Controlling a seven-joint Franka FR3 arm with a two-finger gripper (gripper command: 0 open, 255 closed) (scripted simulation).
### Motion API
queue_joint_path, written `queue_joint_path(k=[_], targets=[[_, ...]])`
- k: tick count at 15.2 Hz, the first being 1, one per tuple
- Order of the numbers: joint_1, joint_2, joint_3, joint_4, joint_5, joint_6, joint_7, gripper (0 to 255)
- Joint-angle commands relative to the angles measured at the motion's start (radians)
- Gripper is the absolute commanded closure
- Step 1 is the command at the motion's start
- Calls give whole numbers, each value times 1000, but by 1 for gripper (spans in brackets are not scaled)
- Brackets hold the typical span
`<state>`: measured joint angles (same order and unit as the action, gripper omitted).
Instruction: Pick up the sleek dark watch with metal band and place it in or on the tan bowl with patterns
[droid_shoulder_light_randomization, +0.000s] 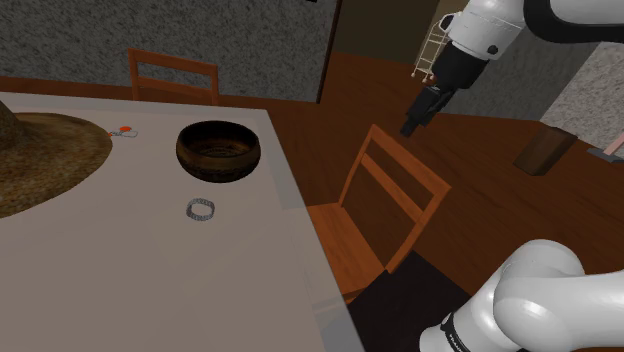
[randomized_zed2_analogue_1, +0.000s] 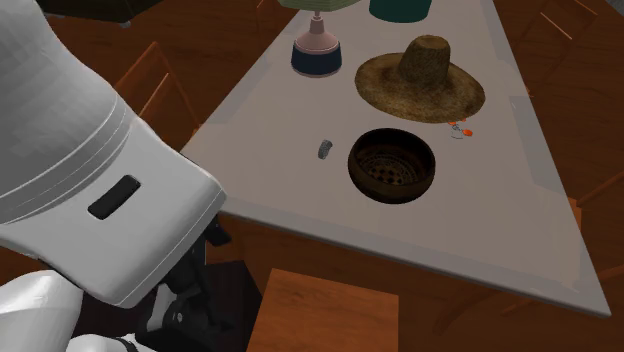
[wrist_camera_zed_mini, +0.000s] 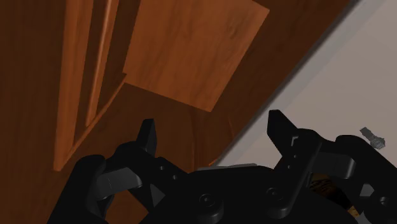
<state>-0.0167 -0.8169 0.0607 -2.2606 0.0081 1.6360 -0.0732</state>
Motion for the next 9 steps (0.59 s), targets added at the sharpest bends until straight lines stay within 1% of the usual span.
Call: queue_joint_path(k=[1,5,9], targets=[[0,0,0,0,0,0,0,0],[15,19,78,-53,52,91,99,0],[27,61,160,-85,98,187,196,0]])
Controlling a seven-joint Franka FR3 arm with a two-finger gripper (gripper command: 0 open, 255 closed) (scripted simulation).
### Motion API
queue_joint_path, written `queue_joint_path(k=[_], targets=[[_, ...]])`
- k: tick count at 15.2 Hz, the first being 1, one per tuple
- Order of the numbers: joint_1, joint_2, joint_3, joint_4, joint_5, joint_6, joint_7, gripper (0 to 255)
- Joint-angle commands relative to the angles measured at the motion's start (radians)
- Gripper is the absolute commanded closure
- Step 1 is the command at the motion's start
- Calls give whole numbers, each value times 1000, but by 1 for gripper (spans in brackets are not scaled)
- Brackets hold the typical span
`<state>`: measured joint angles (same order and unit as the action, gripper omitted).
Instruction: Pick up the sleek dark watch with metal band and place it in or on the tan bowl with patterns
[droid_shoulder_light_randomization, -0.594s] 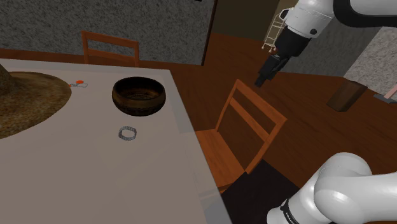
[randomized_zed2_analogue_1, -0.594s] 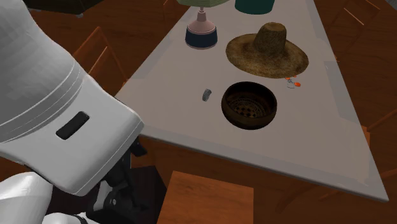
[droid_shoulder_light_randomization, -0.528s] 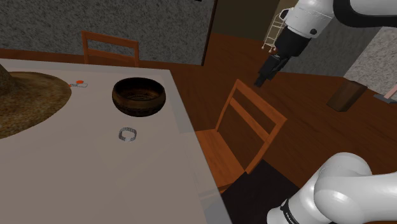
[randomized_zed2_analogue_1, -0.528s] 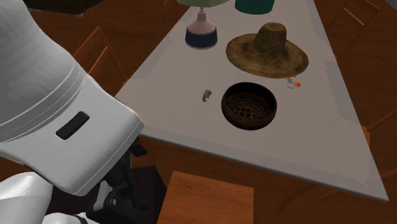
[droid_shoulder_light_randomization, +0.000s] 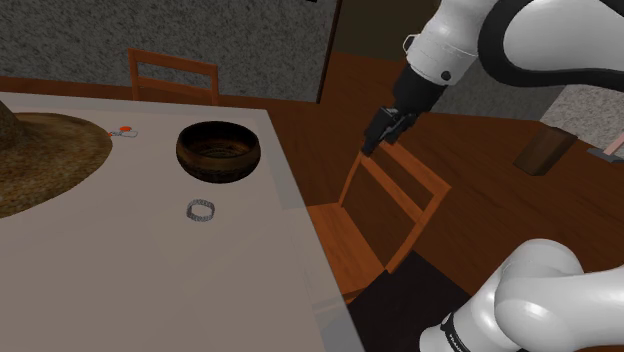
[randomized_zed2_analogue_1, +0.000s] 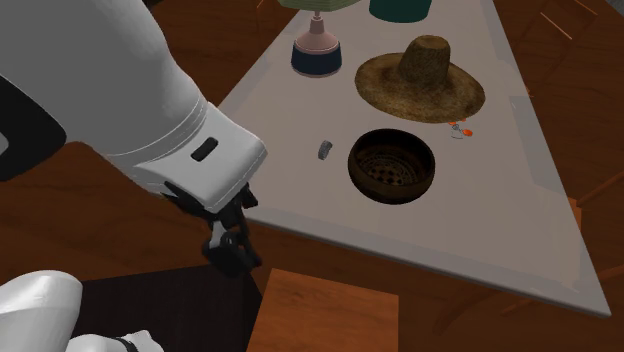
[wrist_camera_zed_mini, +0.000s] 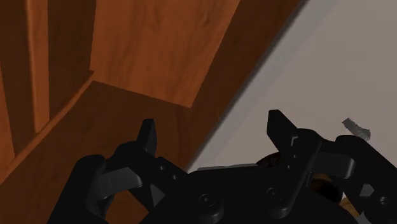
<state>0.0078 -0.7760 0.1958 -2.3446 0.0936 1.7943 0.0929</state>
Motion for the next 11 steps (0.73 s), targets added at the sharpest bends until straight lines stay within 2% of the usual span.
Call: queue_joint_path(k=[1,6,11], targets=[[5,34,46,-5,23,53,54,0],[9,126,156,-5,60,177,177,0],[-6,250,272,32,63,297,309,0]])
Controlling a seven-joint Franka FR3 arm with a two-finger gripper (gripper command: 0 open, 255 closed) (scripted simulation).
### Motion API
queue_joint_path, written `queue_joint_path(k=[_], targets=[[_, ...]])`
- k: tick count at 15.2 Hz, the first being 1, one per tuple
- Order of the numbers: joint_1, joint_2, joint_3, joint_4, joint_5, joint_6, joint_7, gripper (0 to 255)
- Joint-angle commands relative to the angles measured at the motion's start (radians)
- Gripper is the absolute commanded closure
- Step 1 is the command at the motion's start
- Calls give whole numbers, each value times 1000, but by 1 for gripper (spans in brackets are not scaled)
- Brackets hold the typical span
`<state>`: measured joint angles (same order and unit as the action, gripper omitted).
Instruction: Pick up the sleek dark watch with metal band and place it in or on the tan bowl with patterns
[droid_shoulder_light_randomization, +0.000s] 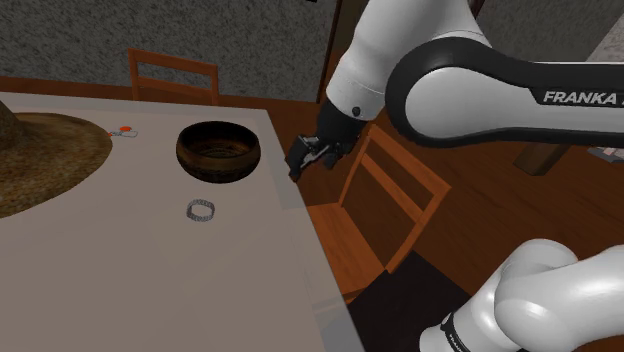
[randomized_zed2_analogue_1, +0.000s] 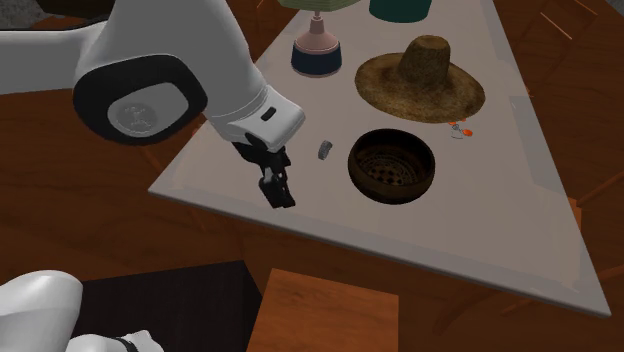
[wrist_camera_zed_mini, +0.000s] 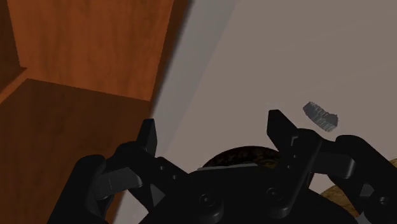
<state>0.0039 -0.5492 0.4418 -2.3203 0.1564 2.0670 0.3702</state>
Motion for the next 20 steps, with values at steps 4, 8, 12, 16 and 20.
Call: queue_joint_path(k=[4,8,12,16,20], targets=[[-31,143,127,63,-35,112,151,0],[-75,284,237,141,-121,185,295,0],[-114,458,343,245,-285,230,479,0],[-96,616,383,346,-459,231,640,0],[-85,664,372,340,-515,264,676,0]])
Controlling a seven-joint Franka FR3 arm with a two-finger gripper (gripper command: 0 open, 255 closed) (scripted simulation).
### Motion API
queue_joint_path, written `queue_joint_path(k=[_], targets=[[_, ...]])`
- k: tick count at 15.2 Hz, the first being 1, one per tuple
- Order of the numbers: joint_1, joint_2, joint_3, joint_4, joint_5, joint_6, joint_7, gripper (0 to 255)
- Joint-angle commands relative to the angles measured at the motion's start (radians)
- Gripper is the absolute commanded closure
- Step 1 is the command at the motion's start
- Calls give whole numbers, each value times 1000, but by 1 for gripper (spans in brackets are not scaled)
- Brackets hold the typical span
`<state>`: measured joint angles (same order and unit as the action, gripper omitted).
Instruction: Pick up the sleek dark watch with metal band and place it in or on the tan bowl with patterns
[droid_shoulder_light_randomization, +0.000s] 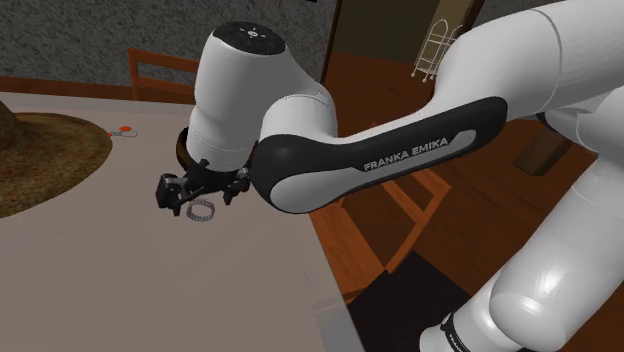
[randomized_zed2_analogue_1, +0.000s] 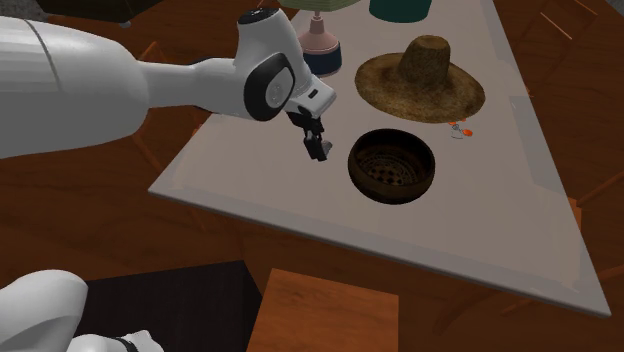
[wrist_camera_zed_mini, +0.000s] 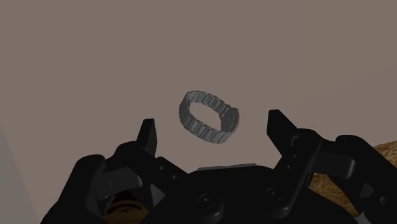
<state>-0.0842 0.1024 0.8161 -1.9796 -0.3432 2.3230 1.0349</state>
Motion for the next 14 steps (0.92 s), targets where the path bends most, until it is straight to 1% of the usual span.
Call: queue_joint_path(k=[1,3,11,12,14], targets=[[6,25,-5,-2,-30,16,21,0],[15,58,-14,-3,-68,35,45,0],[15,58,-15,-3,-68,35,44,0],[15,58,-15,-3,-68,35,44,255],[15,58,-15,-3,-68,35,44,255]])
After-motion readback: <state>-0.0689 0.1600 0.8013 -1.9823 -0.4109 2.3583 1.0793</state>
